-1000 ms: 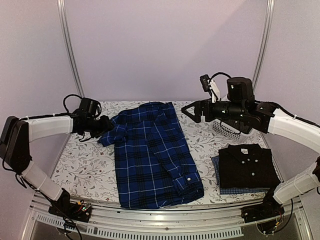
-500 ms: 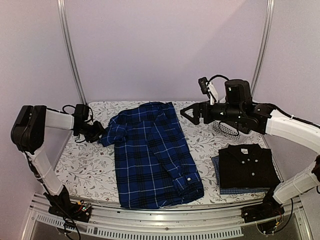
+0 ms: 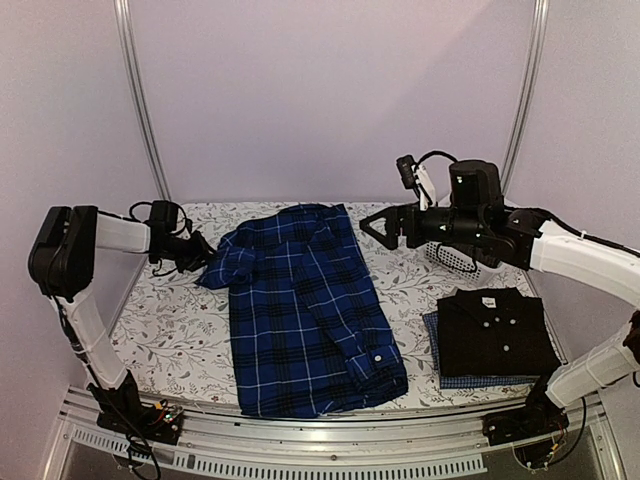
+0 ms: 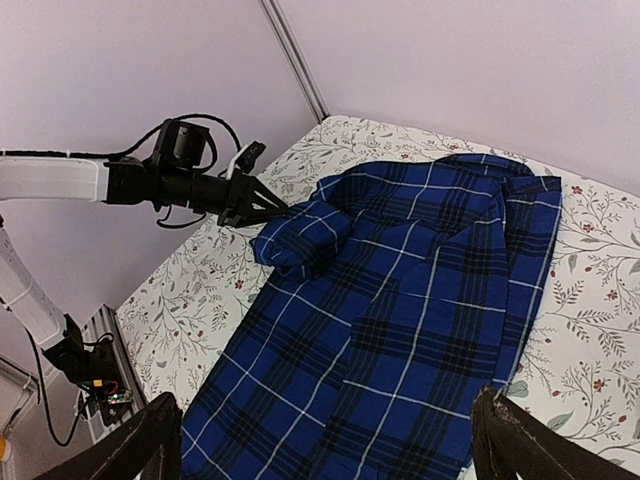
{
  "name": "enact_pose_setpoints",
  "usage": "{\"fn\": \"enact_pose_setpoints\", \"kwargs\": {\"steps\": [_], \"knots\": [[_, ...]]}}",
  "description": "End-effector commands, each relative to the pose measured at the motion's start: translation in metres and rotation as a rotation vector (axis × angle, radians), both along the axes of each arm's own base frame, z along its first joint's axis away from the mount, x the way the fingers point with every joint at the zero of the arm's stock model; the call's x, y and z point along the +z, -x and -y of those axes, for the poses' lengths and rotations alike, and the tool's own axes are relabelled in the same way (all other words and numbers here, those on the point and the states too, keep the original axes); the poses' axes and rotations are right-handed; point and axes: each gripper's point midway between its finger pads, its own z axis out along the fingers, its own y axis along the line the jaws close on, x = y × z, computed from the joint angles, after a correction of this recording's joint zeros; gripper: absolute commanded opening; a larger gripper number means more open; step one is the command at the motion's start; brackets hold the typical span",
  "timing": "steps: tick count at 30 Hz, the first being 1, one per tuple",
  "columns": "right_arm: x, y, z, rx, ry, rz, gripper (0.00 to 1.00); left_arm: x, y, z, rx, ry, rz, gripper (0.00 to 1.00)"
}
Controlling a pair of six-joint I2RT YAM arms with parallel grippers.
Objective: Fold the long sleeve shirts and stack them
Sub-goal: Pick up the sleeve from the center of the board, then place the sleeve of the 1/3-folded shirt.
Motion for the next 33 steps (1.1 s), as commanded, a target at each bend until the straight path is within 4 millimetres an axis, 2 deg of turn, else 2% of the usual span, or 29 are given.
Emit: {"fn": "enact_pose_setpoints", "kwargs": {"steps": [1,7,11,15,21,24,27,33], "knots": [[-0.003,-0.001,-0.002,0.0,-0.011,-0.003,0.99,0.01,-0.007,0.008,-0.036,0.031,0.04,0.24],[-0.006,-0.001,-0.004,0.005,-0.009,-0.01,0.99,0.035,-0.003,0.022,-0.085,0.057,0.087,0.01],[-0.008,-0.003,-0.004,0.0,-0.01,-0.016,0.99,0.057,0.009,0.045,-0.148,0.064,0.129,0.0],[-0.012,-0.004,-0.005,-0.005,-0.016,-0.022,0.99,0.082,0.028,0.083,-0.244,0.086,0.174,0.0],[-0.019,-0.006,-0.007,-0.008,-0.013,-0.04,0.99,0.112,0.075,0.158,-0.424,0.117,0.216,0.0],[-0.022,-0.009,-0.007,-0.018,-0.012,-0.048,0.99,0.115,0.103,0.195,-0.515,0.128,0.214,0.0],[-0.03,-0.012,-0.008,-0.028,-0.003,-0.065,0.99,0.108,0.132,0.228,-0.611,0.114,0.193,0.0],[-0.055,-0.017,-0.01,-0.053,0.034,-0.125,0.99,0.075,0.18,0.268,-0.757,0.066,0.115,0.0]]}}
